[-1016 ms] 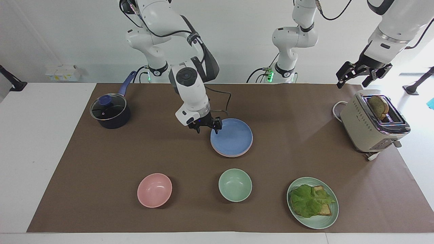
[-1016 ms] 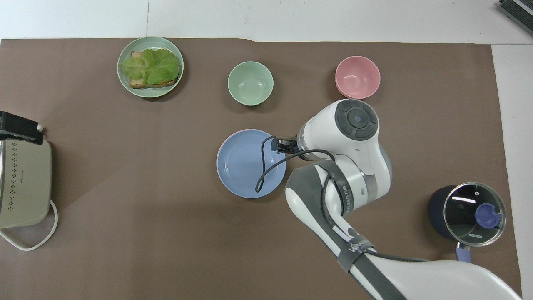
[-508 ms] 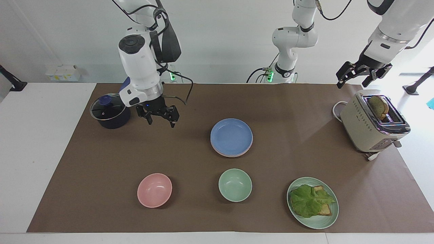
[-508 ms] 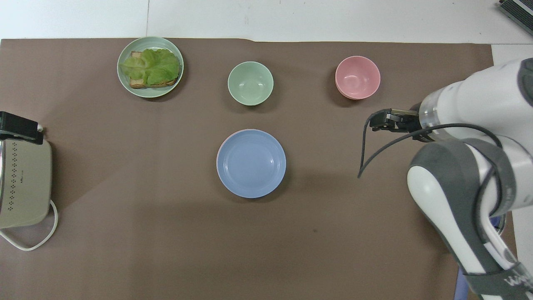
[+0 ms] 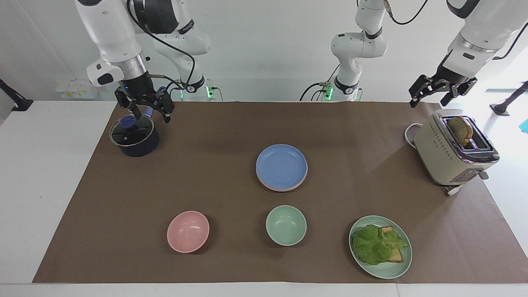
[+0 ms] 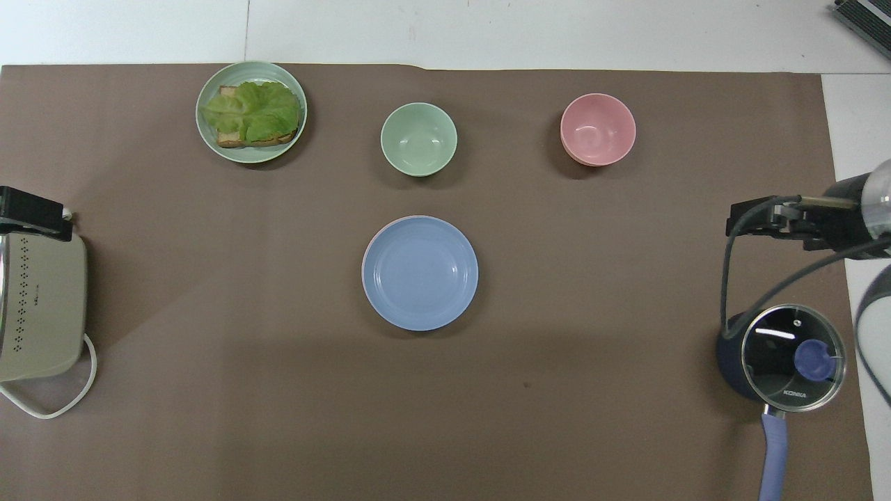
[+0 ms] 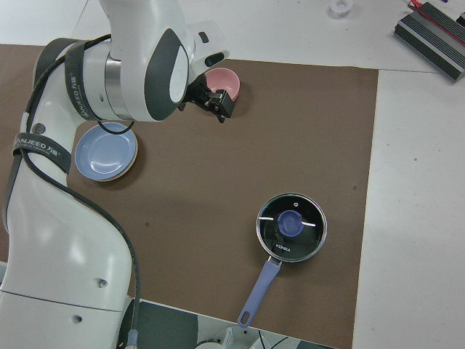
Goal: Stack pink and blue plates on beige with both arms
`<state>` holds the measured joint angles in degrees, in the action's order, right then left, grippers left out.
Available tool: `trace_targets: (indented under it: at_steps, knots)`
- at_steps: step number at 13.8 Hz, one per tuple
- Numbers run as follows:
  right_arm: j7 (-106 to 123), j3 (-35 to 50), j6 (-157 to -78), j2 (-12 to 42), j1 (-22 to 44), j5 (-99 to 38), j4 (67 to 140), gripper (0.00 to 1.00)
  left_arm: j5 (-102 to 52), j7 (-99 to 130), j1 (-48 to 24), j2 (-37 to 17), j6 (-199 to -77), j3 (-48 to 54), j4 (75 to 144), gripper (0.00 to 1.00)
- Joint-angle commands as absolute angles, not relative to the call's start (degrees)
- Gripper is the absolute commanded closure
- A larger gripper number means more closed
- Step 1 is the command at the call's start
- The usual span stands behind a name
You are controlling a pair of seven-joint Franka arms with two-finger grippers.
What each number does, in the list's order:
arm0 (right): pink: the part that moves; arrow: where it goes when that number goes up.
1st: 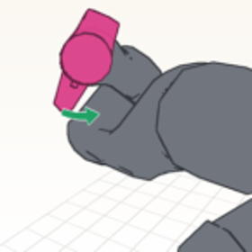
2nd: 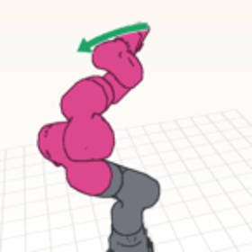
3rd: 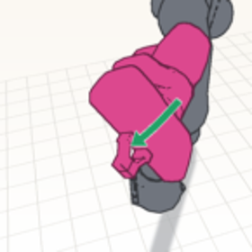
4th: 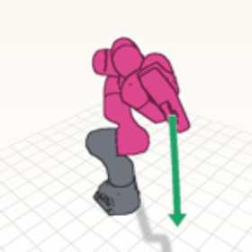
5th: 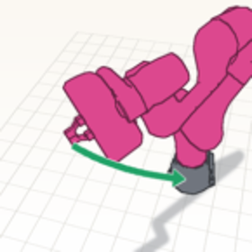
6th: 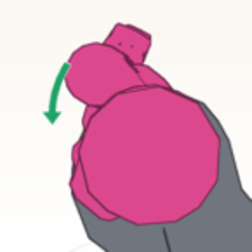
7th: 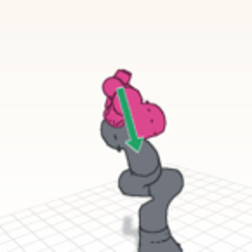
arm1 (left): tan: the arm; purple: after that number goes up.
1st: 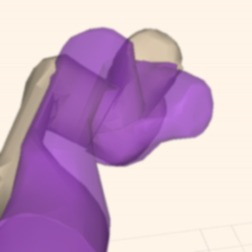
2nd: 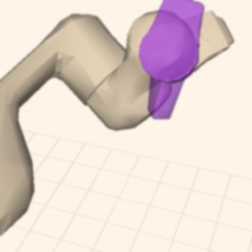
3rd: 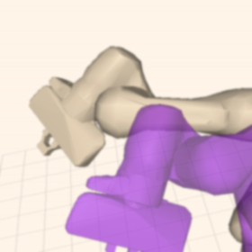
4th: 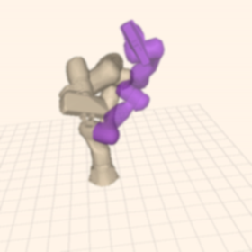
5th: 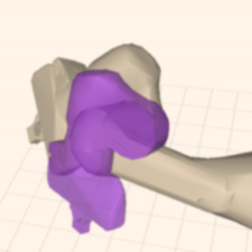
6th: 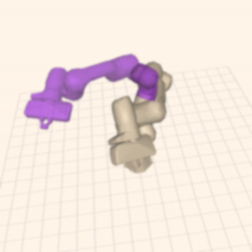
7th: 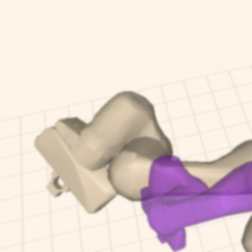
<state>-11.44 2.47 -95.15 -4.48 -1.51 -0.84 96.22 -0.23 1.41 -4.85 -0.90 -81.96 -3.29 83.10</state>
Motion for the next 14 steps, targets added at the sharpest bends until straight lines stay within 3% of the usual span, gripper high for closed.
trace_targets:
  at_steps: [1, 14]
  knots:
    - [-7.5, 3.1, -87.9, -3.8, -4.4, -0.1, 89.8, 0.0, 0.4, 1.2, -4.4, -0.4, -81.0, -3.1, 83.1, 0.0]
    - [-4.3, 2.5, -84.4, -6.2, -4.7, 1.4, 90.5, 0.0, 0.4, 1.2, -4.4, -0.4, -80.9, -3.1, 83.1, 0.0]
